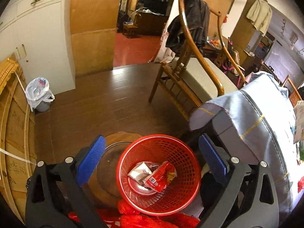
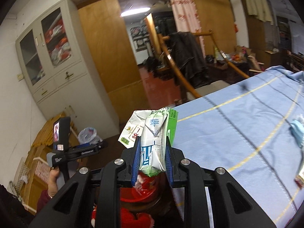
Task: Collect trash
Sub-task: 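Drop the snack bag and milk carton into the red wastebasket with both grippers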
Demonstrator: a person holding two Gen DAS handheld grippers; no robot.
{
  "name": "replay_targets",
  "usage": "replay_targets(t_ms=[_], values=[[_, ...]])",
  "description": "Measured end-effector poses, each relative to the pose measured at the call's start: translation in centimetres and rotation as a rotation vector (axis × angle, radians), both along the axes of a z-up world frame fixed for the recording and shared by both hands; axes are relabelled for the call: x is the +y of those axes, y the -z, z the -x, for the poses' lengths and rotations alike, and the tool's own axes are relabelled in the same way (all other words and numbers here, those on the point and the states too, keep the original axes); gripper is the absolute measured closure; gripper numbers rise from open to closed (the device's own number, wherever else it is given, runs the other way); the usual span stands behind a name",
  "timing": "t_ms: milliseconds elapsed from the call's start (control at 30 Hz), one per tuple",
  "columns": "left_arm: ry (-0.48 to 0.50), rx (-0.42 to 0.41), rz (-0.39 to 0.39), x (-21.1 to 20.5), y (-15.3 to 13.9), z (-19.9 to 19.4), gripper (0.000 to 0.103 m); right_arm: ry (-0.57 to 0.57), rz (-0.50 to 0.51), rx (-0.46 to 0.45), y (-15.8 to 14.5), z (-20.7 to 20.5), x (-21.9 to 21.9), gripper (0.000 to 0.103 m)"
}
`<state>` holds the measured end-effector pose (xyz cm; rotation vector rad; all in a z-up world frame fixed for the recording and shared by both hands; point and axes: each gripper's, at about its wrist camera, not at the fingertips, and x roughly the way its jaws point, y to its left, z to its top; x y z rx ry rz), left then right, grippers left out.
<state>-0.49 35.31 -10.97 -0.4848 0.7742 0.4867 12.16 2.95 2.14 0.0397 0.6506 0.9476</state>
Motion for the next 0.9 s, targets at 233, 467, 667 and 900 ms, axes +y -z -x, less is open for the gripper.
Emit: replay_targets(t_ms=[233,467,667,900], values=[[-0.051,0.022,0.032,2.1,1.5,0.1,0.007,-0.107,0.035,0.049,1.0,0.0,5.2,0.079],[-0.094,0.033,0.044,3.7,2.0,0.9,0.007,-0.206,0.034,0.11,2.3,-0.2,9.5,0.05],[-0.092,0.034,0.046,3.7,2.0,0.9,0.007,-0.194,0.06,0.065,2.2,0.2,9.8,0.05],[-0.061,0.019,0.033,2.5,1.3,0.7,0.007,-0.153,0.048,0.053,1.8,0.2,7.7,0.048]])
